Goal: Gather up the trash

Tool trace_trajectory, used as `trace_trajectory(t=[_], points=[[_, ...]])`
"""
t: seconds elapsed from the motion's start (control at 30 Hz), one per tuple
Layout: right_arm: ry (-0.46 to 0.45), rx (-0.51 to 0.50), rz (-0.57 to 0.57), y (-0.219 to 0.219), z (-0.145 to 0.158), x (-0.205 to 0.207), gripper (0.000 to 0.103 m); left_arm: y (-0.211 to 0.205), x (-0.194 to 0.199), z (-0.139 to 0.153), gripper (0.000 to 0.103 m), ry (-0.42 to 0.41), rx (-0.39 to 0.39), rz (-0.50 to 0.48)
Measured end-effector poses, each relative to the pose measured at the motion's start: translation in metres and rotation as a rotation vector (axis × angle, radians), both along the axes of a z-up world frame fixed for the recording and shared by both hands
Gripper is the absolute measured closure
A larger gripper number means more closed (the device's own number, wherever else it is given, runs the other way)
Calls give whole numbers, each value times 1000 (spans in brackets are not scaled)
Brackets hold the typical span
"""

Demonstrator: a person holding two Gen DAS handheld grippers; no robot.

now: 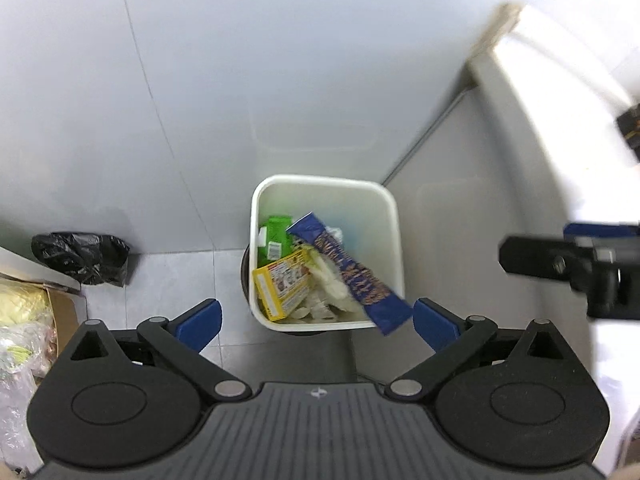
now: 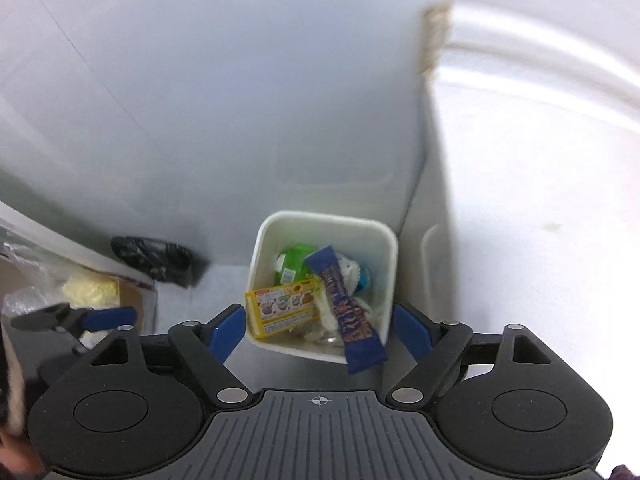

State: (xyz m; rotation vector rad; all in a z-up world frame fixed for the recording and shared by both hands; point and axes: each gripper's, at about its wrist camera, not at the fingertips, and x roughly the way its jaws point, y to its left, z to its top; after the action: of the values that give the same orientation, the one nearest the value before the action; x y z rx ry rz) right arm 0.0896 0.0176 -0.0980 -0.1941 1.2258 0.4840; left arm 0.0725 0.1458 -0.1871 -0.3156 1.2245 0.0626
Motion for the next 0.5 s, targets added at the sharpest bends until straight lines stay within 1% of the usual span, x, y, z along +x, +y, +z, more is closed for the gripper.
trace_trajectory(t=[0.1, 0.2, 0.27, 0.37, 0.5], points=[[-42, 9, -36, -24, 22, -15, 16, -11, -4, 25, 1, -39, -3, -14], [-96, 16, -83, -52, 44, -32, 15, -30, -11, 51, 1, -72, 39, -55], [-121, 24, -137, -73, 57, -41, 11, -44, -16, 64, 1, -85, 68, -77], [-139, 31, -221, -104, 73, -56, 10, -63, -21, 78, 1, -79, 91, -124], [-163, 2, -302, -134, 85, -73, 10, -80, -29, 91, 1, -88, 104, -157]])
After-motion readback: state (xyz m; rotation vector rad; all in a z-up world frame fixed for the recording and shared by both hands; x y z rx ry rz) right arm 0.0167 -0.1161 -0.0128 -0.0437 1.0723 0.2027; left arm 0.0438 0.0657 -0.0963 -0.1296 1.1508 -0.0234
